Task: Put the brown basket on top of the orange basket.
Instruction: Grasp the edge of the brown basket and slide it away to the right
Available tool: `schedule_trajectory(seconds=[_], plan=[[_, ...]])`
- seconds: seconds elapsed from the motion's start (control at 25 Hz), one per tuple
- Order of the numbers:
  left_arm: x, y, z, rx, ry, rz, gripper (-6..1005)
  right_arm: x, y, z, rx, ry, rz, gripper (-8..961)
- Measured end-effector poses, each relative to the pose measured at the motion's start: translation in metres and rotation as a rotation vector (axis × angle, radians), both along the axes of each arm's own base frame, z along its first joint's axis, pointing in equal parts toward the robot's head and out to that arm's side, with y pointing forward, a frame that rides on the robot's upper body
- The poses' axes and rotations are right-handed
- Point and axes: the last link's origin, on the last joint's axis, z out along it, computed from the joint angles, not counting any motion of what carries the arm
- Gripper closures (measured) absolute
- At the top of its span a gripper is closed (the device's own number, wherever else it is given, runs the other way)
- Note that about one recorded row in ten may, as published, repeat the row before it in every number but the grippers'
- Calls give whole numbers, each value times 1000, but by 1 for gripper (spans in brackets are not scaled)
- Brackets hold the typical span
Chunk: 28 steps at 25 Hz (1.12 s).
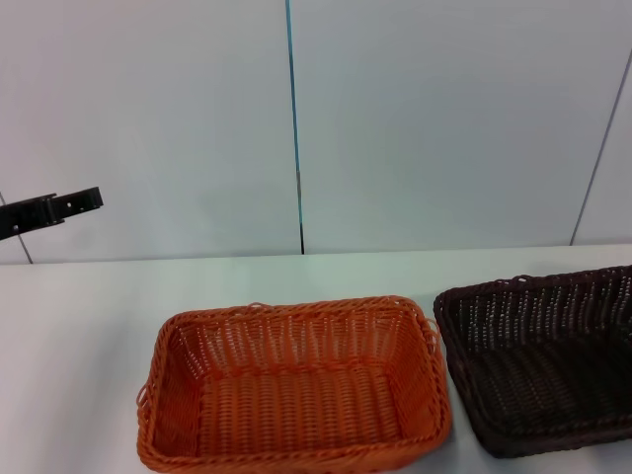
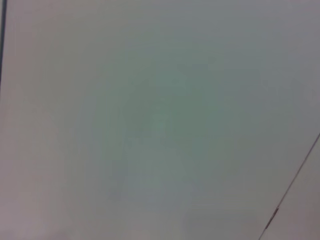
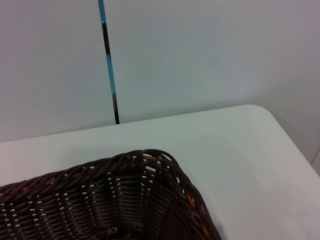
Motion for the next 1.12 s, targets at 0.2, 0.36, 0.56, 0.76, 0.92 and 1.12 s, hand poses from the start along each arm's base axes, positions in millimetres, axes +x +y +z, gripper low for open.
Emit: schedule_trajectory(seconds=[0.2,0.36,0.56,0.76,0.92,1.12], plan=[[2,0,0,-4,0,-4,68,8,2,-6,13,6,8,40],[2,0,1,-3,-4,-4,69,13,5,-9,31,7,29,40],[2,0,1,-1,-13,2,69,18,13,-14,39,6,45,41],[3,0,0,-3,-11,0,69,18,25,-23,41,4,70,42],[4,0,0,-4,-12,-1,70,16,31,-27,66,12,112,42],[4,-1,3,-6,3,13,70,15,34,-35,60,19,118,43]])
